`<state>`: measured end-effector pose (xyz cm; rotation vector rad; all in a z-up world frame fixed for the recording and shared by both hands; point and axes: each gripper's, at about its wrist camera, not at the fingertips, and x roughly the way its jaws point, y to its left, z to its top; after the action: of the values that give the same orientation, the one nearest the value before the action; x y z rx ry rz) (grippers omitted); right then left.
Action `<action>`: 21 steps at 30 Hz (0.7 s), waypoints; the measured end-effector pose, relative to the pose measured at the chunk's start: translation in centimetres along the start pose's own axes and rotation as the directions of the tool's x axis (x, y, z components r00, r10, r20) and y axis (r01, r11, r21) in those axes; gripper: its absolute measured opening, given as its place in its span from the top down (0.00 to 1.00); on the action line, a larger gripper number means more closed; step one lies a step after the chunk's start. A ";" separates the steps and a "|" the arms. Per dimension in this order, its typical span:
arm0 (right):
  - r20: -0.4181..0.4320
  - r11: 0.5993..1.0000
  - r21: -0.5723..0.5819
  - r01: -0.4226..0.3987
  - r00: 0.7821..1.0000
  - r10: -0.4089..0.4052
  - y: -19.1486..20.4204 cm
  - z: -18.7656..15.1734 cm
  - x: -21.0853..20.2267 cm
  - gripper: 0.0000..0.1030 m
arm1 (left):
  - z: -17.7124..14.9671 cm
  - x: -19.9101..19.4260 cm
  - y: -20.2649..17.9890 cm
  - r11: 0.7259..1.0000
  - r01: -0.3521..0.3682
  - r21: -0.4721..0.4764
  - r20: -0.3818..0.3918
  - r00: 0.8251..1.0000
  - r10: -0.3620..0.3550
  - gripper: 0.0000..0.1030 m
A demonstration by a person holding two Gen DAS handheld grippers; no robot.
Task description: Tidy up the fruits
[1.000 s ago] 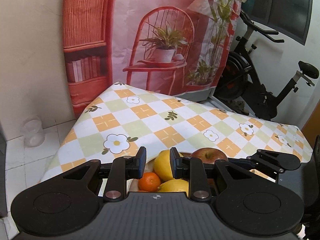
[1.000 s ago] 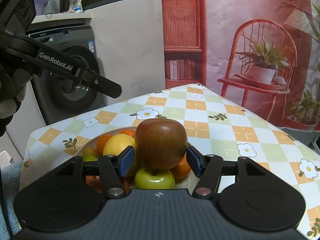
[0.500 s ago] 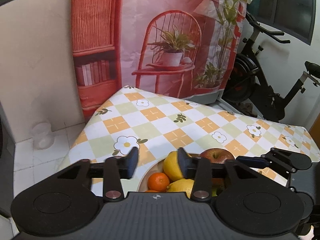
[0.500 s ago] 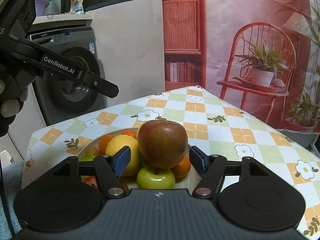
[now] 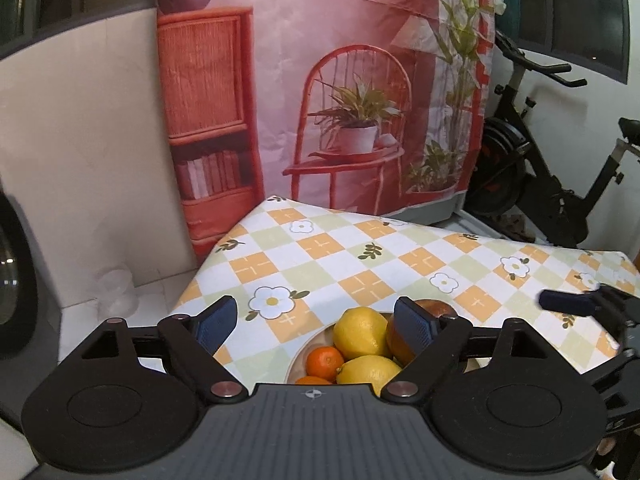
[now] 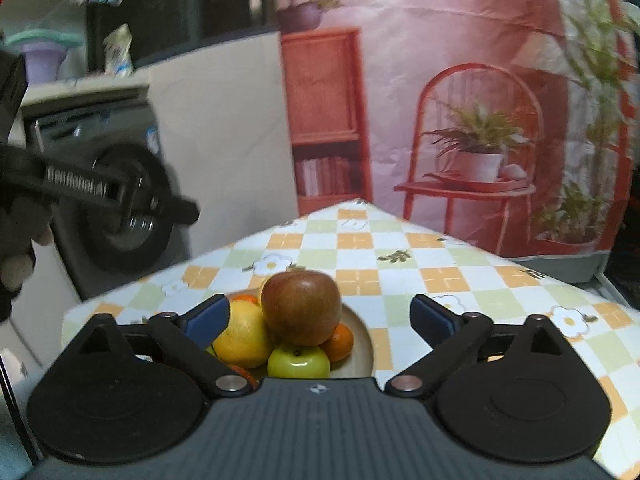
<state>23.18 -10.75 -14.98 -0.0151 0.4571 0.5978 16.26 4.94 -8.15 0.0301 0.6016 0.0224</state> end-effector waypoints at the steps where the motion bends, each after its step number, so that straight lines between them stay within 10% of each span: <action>1: 0.012 1.000 0.027 0.015 1.000 -0.015 -0.2 0.0 -0.6 0.00 | -0.1 -0.3 -0.2 1.000 -0.012 -0.002 0.004 1.000 0.012 0.15; 21: 0.020 0.902 0.244 0.356 0.928 -0.371 0.5 2.5 -14.2 0.00 | 0.7 -7.4 -3.1 0.998 0.056 -0.021 0.070 0.996 -0.055 0.04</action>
<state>13.57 -17.68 -6.72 0.1446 0.4453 0.1711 10.58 1.64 -3.47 -0.0080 0.5329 -0.0254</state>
